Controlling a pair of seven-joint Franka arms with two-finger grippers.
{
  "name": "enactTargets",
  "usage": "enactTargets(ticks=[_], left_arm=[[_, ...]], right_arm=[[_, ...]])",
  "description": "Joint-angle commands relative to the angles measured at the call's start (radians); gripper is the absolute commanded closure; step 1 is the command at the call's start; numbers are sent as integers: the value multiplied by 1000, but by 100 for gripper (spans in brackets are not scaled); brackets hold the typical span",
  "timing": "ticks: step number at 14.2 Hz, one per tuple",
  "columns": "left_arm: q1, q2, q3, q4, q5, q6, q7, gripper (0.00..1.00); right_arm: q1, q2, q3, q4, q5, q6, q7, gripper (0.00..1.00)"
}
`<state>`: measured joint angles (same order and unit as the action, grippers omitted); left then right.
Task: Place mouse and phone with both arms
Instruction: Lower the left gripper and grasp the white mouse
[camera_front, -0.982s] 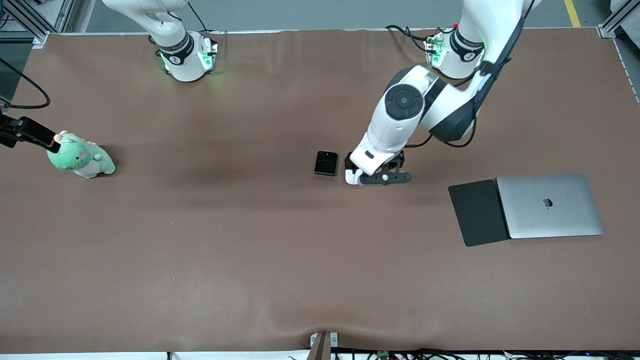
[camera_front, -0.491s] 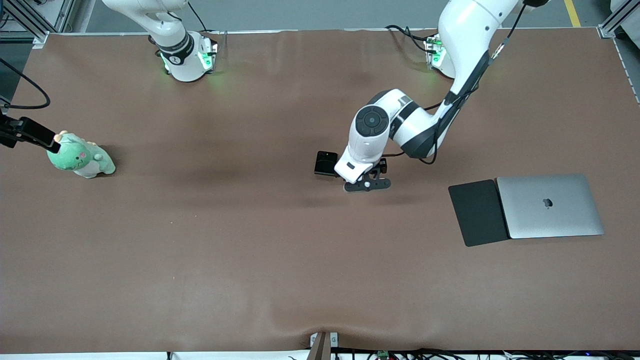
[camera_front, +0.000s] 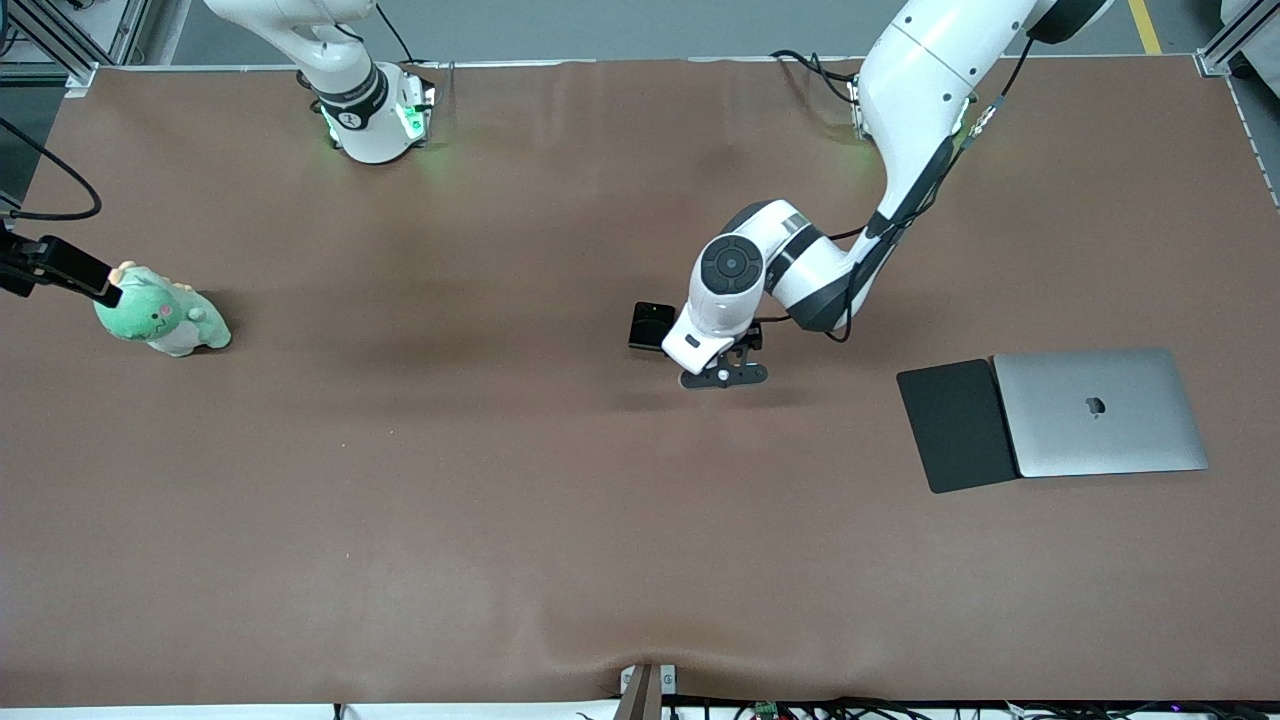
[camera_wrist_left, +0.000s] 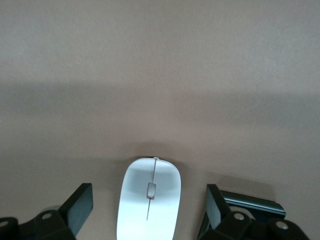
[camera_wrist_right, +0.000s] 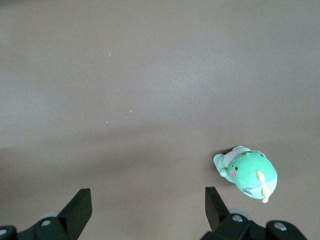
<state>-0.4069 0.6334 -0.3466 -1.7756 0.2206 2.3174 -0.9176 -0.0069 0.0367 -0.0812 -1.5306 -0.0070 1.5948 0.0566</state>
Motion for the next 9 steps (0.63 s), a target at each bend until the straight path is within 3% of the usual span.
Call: enactTargets(ticks=[1, 9], left_arm=[[-9, 5, 0, -10, 26, 19, -44, 0], [-23, 35, 0, -51, 26, 73, -67, 0]], right_arm=[[-13, 2, 12, 3, -10, 4, 5, 0], [-15, 3, 12, 3, -10, 4, 5, 0]])
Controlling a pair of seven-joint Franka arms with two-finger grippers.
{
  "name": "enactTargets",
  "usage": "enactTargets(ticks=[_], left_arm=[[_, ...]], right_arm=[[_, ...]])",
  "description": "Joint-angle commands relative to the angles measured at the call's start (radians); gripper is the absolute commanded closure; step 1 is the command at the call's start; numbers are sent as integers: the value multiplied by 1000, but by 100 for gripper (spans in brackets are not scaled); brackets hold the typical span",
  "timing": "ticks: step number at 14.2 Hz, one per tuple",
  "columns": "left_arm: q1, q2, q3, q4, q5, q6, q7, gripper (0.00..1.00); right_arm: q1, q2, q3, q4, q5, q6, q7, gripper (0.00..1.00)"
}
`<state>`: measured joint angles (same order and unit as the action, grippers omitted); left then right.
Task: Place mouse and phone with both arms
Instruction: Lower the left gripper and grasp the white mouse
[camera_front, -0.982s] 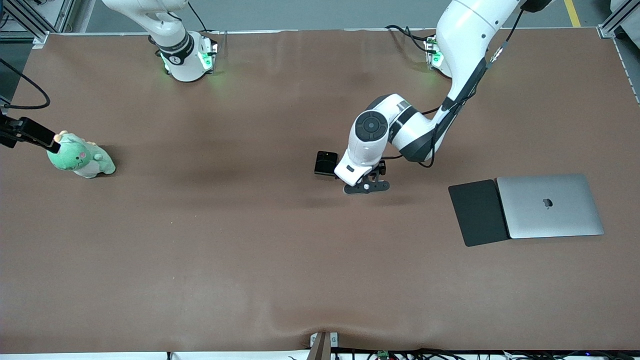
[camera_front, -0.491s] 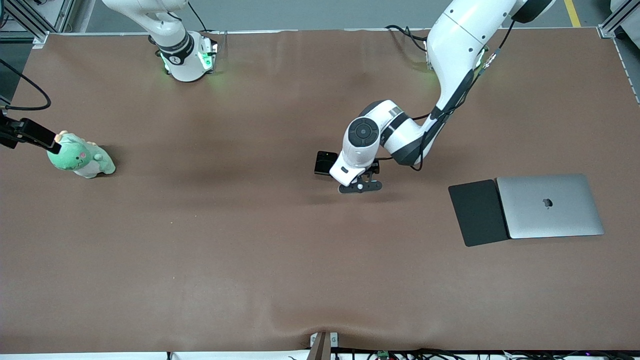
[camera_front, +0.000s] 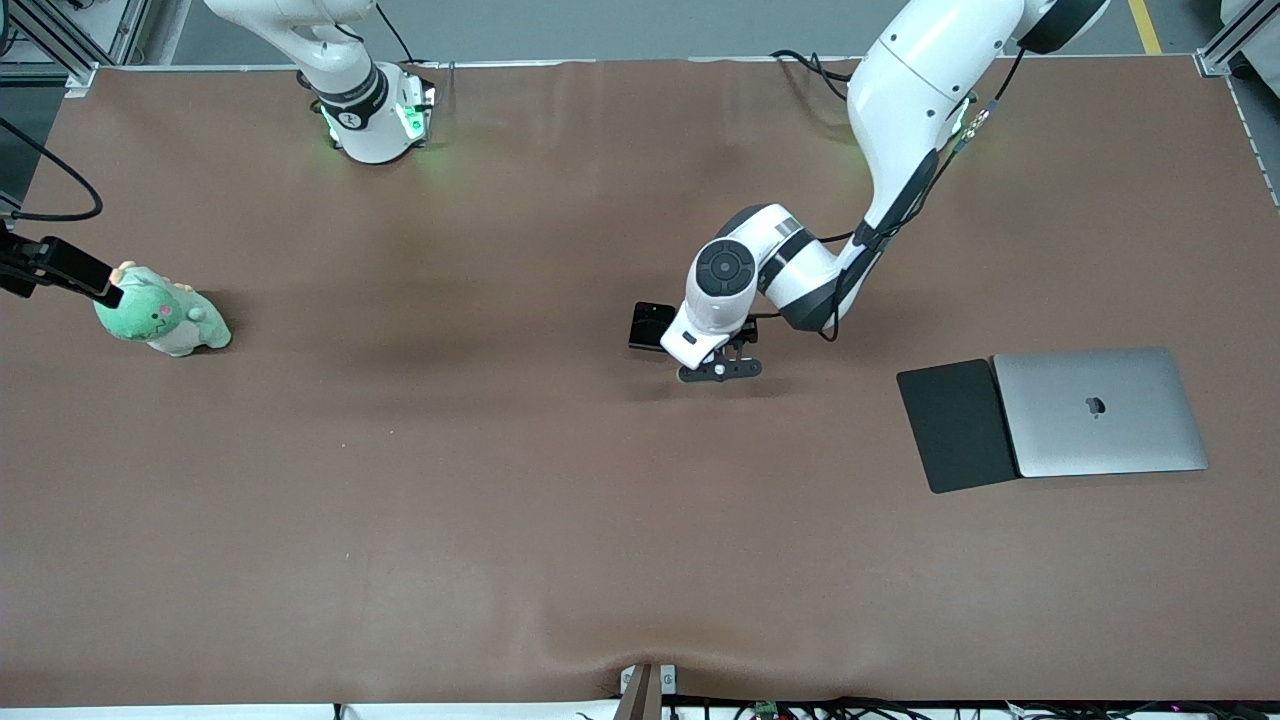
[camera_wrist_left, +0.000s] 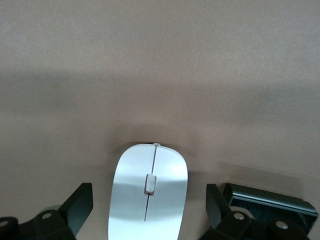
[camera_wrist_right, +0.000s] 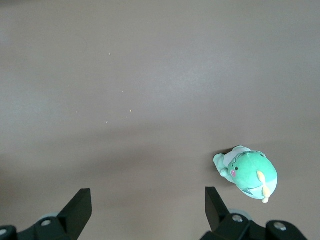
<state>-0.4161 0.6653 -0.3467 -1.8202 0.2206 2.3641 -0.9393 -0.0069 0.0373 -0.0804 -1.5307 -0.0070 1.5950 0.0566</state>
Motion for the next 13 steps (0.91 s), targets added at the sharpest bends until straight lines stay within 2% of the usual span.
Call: enactTargets(ticks=[1, 11, 13], left_arm=[[-13, 7, 0, -7, 26, 39, -47, 0], [2, 2, 2, -42, 34, 49, -47, 0], [3, -12, 0, -51, 34, 47, -47, 18]], right_arm=[[-15, 3, 13, 1, -10, 3, 5, 0], [-15, 4, 13, 3, -10, 3, 5, 0], [-15, 4, 13, 1, -10, 3, 5, 0]])
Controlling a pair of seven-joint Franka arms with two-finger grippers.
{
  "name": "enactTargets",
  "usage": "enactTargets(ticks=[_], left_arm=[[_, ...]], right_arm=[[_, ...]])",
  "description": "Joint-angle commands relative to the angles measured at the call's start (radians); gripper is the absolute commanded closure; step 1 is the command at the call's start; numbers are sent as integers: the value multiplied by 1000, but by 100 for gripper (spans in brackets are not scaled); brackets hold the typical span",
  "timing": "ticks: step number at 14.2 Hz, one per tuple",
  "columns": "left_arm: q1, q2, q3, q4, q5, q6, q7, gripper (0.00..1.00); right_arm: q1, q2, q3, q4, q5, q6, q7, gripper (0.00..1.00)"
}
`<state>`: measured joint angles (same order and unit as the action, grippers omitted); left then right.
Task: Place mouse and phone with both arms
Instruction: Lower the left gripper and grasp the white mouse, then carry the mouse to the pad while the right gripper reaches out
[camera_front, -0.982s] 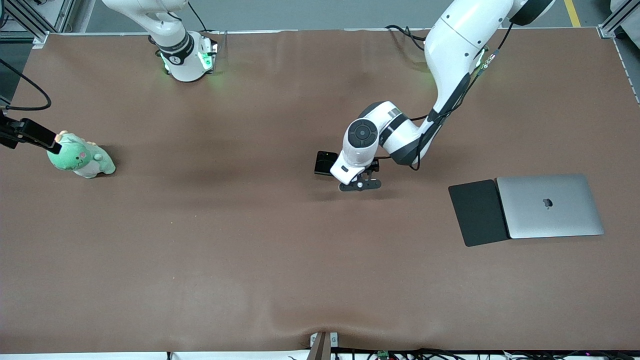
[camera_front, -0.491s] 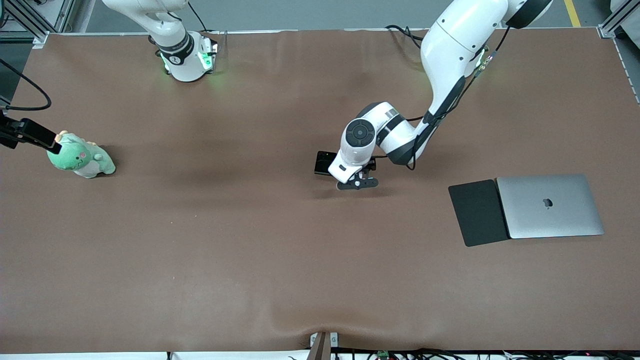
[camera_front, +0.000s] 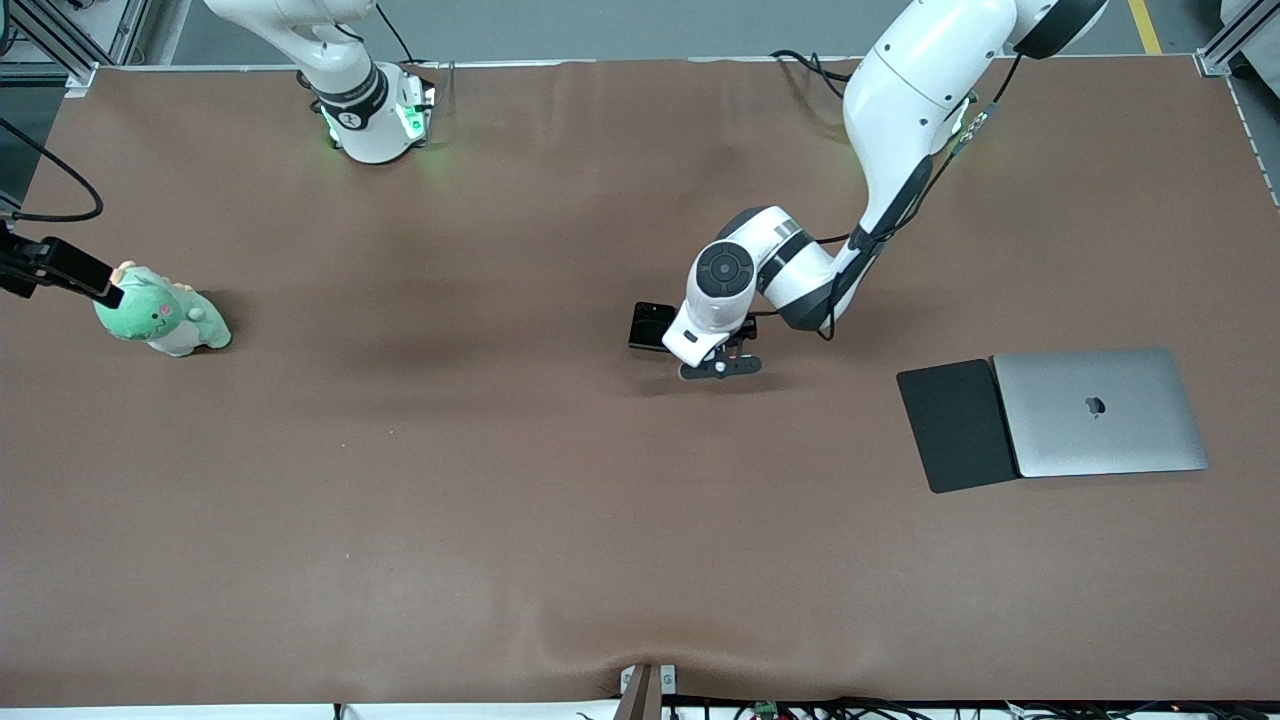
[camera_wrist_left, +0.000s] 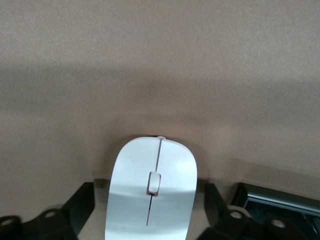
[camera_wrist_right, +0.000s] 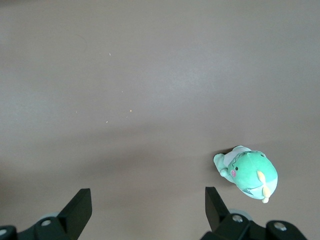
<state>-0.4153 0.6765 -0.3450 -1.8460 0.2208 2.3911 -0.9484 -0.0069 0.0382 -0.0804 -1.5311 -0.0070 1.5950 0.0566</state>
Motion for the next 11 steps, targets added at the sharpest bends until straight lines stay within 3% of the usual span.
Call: enactTargets(ticks=[1, 5, 11], left_arm=[[3, -22, -2, -27, 34, 20, -38, 25], [6, -44, -2, -30, 34, 10, -41, 38], [101, -224, -6, -152, 35, 5, 6, 42]], right_arm=[[-15, 3, 13, 2, -10, 3, 5, 0], [-15, 3, 13, 2, -10, 3, 5, 0], [-12, 11, 13, 2, -10, 5, 5, 0]])
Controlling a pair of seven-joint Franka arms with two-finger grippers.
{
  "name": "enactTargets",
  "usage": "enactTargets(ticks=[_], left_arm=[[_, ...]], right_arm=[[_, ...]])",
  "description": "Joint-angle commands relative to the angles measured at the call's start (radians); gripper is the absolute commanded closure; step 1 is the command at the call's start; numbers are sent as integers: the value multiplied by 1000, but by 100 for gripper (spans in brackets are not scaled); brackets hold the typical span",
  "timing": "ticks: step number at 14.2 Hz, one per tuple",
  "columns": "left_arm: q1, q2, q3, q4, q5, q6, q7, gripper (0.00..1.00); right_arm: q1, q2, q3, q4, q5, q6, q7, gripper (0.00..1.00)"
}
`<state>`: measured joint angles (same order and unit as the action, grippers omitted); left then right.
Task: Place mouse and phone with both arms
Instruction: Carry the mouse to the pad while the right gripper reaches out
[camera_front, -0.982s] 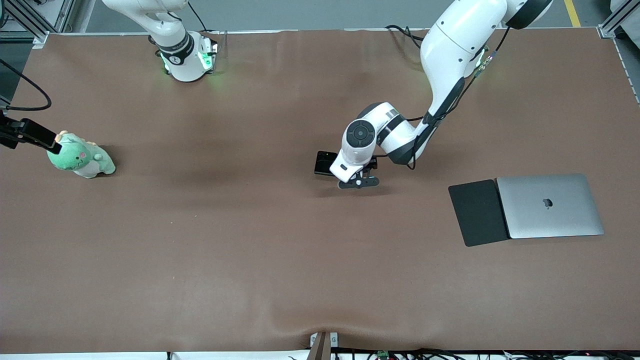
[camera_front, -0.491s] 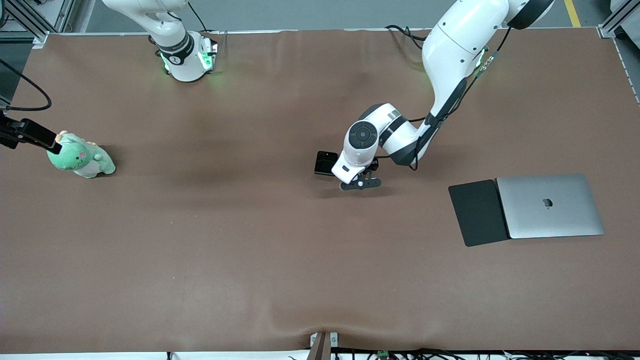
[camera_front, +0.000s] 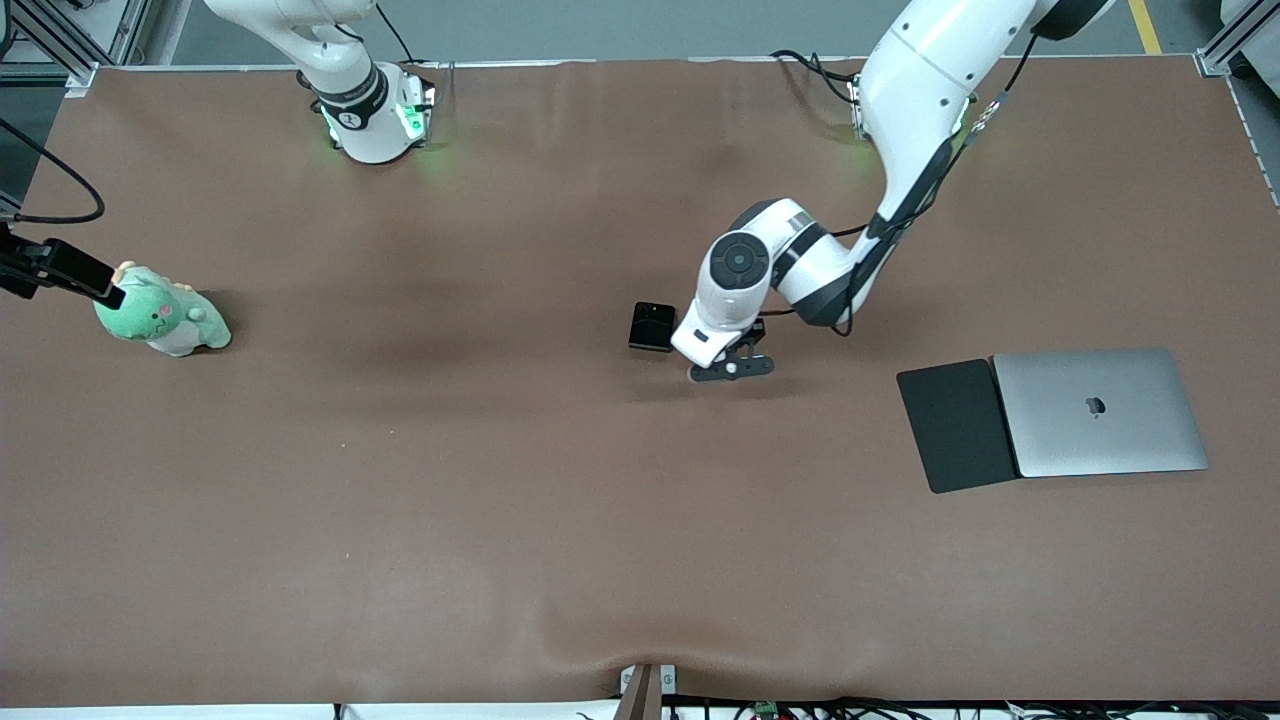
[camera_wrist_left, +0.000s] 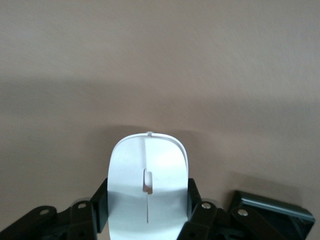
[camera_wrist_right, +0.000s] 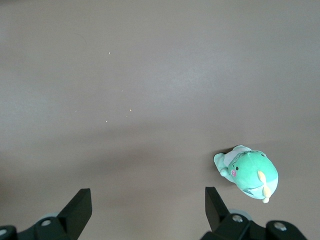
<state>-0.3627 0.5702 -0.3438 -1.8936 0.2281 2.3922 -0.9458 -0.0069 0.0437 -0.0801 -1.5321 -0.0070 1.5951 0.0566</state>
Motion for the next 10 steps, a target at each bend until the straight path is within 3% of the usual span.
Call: enactTargets(ticks=[1, 4, 10], left_arm=[[83, -153, -9, -139, 27, 4, 34, 42], [230, -208, -49, -197, 27, 5, 154, 42], [686, -233, -224, -249, 25, 4, 503, 40]], right_arm=[[-8, 5, 13, 3, -10, 5, 5, 0], [25, 7, 19, 1, -5, 2, 5, 0], [211, 61, 19, -3, 22, 8, 22, 0]])
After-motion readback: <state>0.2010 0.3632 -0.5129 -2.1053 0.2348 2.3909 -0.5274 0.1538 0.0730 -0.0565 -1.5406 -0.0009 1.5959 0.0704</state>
